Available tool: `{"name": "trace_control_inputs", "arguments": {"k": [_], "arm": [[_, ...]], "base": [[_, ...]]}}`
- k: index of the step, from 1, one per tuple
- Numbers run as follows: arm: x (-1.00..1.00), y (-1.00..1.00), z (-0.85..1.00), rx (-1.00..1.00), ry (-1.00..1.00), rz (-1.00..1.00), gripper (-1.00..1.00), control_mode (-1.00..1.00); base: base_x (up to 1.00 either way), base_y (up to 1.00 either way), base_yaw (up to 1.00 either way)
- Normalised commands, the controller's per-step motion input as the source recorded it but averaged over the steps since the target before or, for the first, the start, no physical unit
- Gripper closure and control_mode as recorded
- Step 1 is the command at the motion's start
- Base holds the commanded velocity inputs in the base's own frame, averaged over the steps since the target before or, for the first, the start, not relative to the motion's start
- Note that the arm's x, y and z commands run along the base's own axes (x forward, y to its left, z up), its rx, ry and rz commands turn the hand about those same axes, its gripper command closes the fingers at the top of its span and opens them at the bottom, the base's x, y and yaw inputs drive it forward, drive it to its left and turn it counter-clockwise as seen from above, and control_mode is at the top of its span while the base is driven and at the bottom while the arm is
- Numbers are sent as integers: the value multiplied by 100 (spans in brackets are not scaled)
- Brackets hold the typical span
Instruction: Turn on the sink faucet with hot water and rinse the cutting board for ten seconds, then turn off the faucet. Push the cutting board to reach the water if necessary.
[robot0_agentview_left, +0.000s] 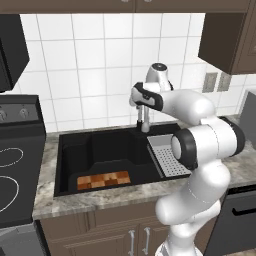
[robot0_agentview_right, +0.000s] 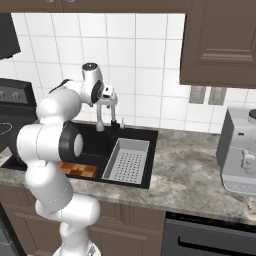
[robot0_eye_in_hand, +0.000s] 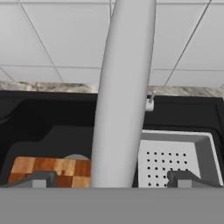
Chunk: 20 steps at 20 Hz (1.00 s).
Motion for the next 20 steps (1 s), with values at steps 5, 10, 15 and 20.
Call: {"name": "trace_control_inputs", "arguments": {"k": [5,10,15,20], "arm": [[21,29,-18,0,0,0,-100,-100],[28,31,-16,0,0,0,-100,-100],[31,32,-15,0,0,0,-100,-100],[29,29,-14,0,0,0,-100,-100]], "base": [[0,0,0],[0,0,0],[0,0,0],[0,0,0]]}}
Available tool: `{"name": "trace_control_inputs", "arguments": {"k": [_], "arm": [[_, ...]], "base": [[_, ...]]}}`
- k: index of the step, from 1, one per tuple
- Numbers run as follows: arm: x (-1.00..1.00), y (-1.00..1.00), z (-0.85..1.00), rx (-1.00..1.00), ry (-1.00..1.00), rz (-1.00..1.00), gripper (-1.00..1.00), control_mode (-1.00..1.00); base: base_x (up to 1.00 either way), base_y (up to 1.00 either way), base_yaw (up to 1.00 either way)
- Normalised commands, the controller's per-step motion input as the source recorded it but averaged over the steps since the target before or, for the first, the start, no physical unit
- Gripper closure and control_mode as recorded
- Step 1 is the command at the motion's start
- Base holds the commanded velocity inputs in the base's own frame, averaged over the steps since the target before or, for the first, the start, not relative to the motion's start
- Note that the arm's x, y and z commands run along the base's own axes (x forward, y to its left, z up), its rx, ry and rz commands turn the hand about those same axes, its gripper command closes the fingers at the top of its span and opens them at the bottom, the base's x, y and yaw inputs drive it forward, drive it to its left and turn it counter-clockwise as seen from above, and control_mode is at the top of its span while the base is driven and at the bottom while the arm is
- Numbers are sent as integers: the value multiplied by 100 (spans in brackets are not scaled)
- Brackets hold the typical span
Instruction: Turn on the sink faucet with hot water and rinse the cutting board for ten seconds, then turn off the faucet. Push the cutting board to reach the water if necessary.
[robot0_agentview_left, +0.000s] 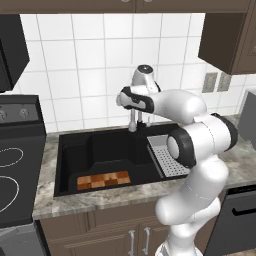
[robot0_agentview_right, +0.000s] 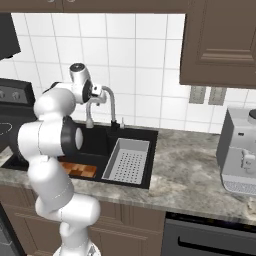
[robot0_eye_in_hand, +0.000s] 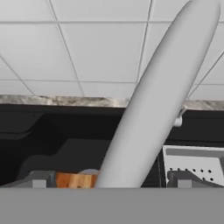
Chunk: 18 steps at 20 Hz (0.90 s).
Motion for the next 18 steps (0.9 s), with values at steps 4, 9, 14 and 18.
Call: {"name": "trace_control_inputs", "arguments": {"k": [4,9,14,18], "arm": [[26,27,-13,0,0,0,-100,-100],[26,24,-12,0,0,0,-100,-100],[21,21,-7,0,0,0,-100,-100],[18,18,-6,0,0,0,-100,-100]], "base": [[0,0,0],[0,0,0],[0,0,0],[0,0,0]]}}
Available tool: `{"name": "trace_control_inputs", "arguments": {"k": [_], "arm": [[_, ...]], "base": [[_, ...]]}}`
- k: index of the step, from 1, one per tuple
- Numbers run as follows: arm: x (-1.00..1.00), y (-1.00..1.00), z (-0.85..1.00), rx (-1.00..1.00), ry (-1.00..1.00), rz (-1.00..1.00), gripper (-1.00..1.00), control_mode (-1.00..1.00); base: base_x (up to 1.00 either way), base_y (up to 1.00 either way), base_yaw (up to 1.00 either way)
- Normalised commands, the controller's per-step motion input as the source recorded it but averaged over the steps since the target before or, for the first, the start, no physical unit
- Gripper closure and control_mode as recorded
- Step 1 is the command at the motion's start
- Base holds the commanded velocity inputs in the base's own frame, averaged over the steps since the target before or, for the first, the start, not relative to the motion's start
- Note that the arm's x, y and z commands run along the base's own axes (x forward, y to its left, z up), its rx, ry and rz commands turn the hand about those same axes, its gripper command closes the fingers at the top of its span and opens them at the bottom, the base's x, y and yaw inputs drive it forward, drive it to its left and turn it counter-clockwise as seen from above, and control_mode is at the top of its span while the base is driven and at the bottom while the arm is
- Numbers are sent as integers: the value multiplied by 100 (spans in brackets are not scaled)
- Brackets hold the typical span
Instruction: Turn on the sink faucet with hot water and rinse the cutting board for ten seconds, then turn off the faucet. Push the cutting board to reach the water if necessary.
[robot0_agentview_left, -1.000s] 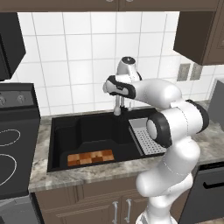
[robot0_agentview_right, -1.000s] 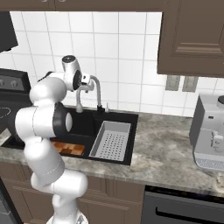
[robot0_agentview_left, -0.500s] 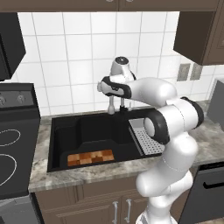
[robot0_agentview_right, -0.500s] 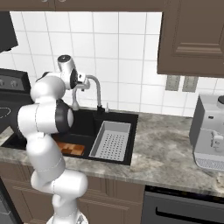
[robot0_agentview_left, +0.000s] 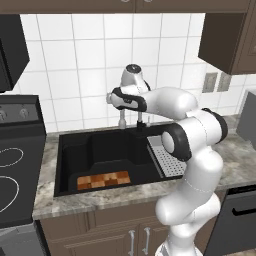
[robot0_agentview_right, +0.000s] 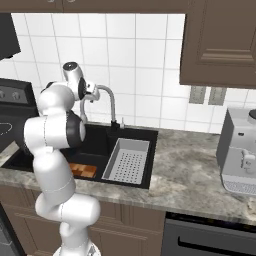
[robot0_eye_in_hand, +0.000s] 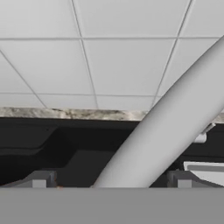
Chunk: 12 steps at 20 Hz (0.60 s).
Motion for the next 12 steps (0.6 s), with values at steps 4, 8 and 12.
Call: {"name": "trace_control_inputs", "arguments": {"k": [4,8,12], "arm": [[17,19,-6,0,0,0,-100,-100],[17,18,-4,0,0,0,-100,-100],[15,17,-3,0,0,0,-100,-100]], "base": [[0,0,0],[0,0,0],[0,0,0]]}}
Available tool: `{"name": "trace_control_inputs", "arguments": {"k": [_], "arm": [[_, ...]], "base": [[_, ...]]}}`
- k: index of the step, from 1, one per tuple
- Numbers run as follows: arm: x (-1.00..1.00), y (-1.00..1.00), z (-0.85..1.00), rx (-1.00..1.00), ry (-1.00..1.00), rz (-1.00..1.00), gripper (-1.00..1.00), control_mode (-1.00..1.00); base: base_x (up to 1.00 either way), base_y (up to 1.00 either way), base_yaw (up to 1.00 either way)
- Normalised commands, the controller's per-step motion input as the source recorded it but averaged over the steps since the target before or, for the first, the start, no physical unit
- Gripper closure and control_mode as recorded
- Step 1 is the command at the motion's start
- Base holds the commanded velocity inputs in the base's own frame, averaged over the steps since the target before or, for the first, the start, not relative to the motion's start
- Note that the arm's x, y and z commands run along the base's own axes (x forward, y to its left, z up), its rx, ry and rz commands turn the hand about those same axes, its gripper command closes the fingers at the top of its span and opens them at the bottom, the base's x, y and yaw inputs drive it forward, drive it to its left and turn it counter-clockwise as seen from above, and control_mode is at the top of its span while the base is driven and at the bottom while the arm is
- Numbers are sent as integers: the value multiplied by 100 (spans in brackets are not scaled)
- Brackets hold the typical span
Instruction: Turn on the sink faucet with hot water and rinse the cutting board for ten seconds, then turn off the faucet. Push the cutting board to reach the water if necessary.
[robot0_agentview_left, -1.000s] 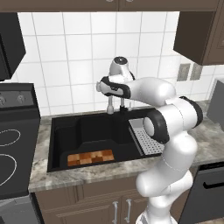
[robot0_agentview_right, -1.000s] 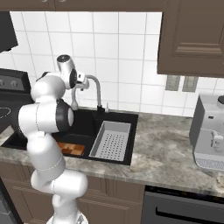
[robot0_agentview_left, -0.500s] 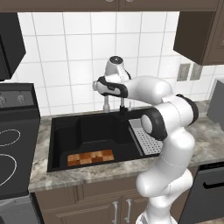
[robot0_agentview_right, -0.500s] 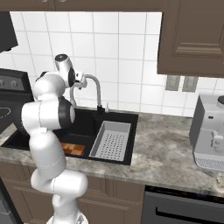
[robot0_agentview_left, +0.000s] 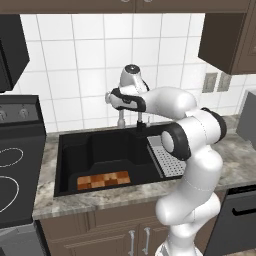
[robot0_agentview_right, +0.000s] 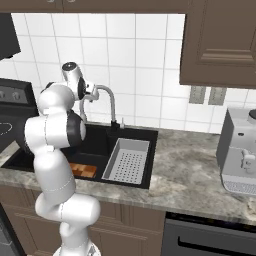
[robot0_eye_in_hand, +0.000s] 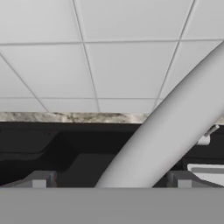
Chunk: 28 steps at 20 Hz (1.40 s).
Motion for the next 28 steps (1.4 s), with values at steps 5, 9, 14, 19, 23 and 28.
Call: {"name": "trace_control_inputs", "arguments": {"k": [5,9,14,19,23,28], "arm": [[7,10,-1,0,0,0,-100,-100],[0,0,0,0,0,0,-100,-100],[0,0,7,0,0,0,-100,-100],[0,0,21,0,0,0,-100,-100],[0,0,30,0,0,0,-100,-100],[-6,-4,21,0,0,0,-100,-100]], "base": [[0,0,0],[0,0,0],[0,0,0],[0,0,0],[0,0,0],[0,0,0]]}}
